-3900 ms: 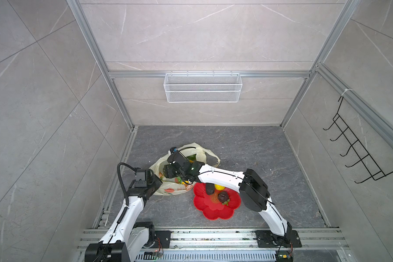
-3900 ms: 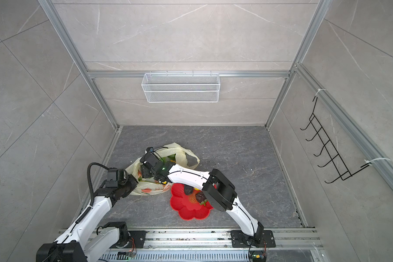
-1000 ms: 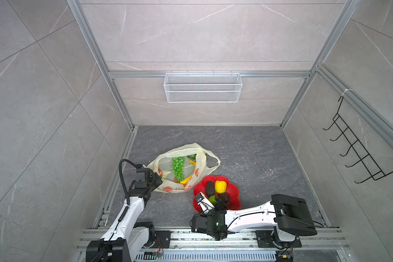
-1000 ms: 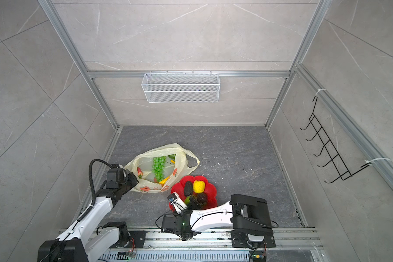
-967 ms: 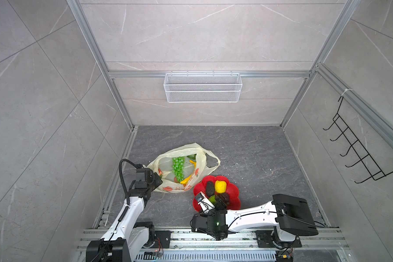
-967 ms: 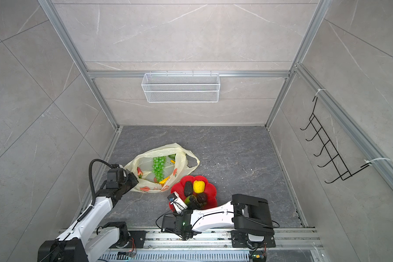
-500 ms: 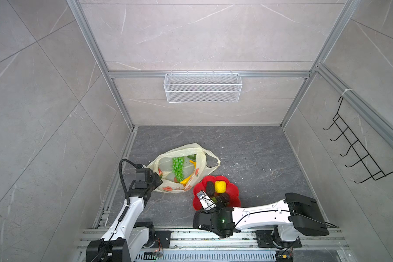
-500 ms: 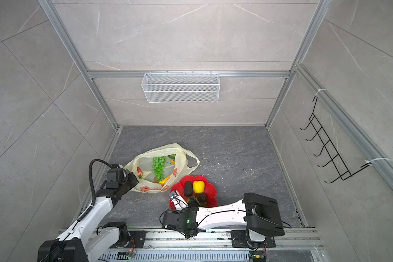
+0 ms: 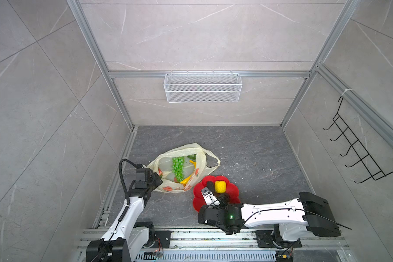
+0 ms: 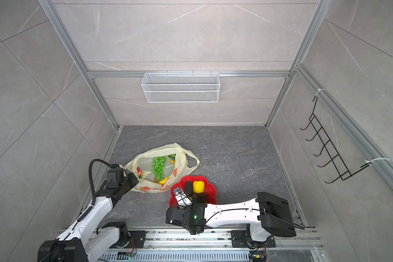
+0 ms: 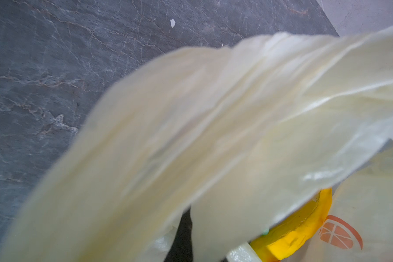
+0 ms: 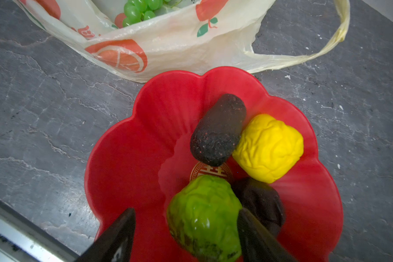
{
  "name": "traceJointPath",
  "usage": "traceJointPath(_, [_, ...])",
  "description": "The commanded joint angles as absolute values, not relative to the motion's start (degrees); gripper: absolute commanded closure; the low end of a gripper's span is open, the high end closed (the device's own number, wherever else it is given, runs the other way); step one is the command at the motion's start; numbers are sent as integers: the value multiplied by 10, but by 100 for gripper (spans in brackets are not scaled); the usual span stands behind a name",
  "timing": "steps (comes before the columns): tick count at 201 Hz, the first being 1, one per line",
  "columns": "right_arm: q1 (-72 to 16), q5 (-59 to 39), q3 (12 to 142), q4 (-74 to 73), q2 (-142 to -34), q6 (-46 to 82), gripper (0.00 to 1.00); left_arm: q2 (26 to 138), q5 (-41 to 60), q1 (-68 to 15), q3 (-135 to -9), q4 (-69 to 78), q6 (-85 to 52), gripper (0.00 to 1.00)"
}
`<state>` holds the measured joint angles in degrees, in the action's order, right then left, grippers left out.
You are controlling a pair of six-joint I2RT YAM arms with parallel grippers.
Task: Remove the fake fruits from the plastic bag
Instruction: 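Move the right gripper back up over the bag opening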
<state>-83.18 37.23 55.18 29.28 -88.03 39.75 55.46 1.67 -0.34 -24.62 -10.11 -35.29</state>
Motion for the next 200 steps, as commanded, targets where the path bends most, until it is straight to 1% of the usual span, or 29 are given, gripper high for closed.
traceJointPath(1, [-824, 367, 588, 326, -860, 410, 25, 553, 26, -1, -254, -113, -343, 100])
traceJointPath(16, [-805, 349, 611, 336, -859, 410, 25, 546, 32, -1, -259, -138, -356, 100])
traceJointPath(44, [-742, 284, 650, 317, -867, 402, 26, 521, 49, -11, -258, -172, -384, 100])
traceJointPath(73, [-689, 228, 732, 306, -926, 381, 27, 494, 33, -51, -267, -217, -393, 100])
traceJointPath(84, [-677, 222, 776, 313, -959, 376, 27, 490, 20, -66, -279, -246, -394, 93])
traceJointPath(93, [-668, 218, 810, 318, -982, 373, 27, 489, 11, -79, -290, -271, -393, 82])
traceJointPath(102, [-660, 214, 839, 319, -1003, 370, 27, 488, -3, -93, -304, -301, -397, 73])
traceJointPath(123, [-640, 210, 884, 317, -1038, 369, 28, 487, -28, -125, -346, -376, -407, 55])
traceJointPath(136, [-626, 195, 899, 311, -1051, 369, 28, 481, -41, -141, -372, -421, -415, 46])
traceJointPath(157, [-616, 179, 907, 297, -1056, 369, 29, 456, -67, -168, -414, -478, -425, 38])
traceJointPath(179, [-616, 178, 905, 291, -1055, 369, 29, 439, -90, -184, -463, -512, -423, 35])
traceJointPath(200, [-614, 179, 889, 279, -1048, 373, 29, 462, -123, -184, -524, -533, -396, 33])
